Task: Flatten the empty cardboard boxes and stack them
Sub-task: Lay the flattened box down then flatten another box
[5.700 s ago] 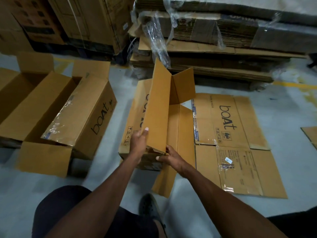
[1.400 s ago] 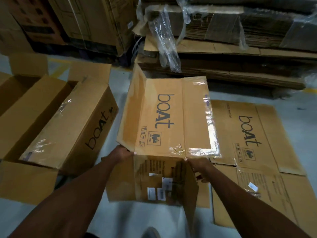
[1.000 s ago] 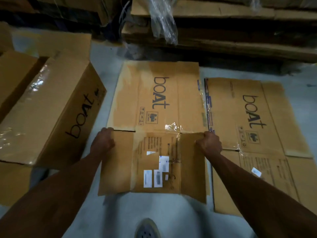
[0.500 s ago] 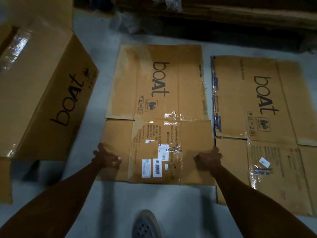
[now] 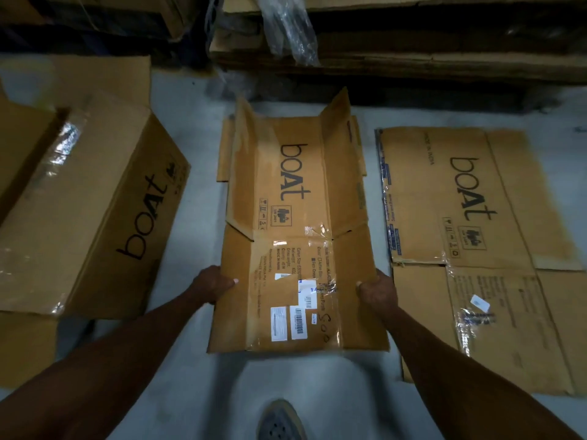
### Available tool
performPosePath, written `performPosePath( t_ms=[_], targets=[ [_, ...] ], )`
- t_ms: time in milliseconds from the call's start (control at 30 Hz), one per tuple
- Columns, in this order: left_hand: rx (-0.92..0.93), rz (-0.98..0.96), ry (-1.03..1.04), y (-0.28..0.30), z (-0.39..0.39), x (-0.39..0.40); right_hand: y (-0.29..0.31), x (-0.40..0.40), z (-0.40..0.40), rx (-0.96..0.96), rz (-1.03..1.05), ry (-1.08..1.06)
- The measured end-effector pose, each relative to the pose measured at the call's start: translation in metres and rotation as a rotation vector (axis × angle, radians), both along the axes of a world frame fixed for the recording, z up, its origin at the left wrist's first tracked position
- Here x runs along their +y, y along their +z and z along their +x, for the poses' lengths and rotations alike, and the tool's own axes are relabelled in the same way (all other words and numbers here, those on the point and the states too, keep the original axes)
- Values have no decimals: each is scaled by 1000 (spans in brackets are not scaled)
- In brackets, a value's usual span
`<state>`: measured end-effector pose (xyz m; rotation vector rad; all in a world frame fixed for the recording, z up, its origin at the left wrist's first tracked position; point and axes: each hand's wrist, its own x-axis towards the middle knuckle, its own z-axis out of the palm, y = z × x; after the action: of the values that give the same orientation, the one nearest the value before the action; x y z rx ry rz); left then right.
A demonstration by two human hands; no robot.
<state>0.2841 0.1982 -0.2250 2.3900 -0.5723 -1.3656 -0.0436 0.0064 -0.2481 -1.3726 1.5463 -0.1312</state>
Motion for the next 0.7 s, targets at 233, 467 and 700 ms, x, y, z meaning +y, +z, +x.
performPosePath(
  t_ms=[233, 467, 700],
  targets=[
    [-126, -151, 32, 61, -22, -1, 61, -15, -18, 38, -165, 19],
    [-190, -196, -44, 131, -72, -18, 116, -17, -80, -30, -260, 10],
    [-185, -311, -36, 166, -161, -43, 163, -36, -185, -79, -352, 20]
  ],
)
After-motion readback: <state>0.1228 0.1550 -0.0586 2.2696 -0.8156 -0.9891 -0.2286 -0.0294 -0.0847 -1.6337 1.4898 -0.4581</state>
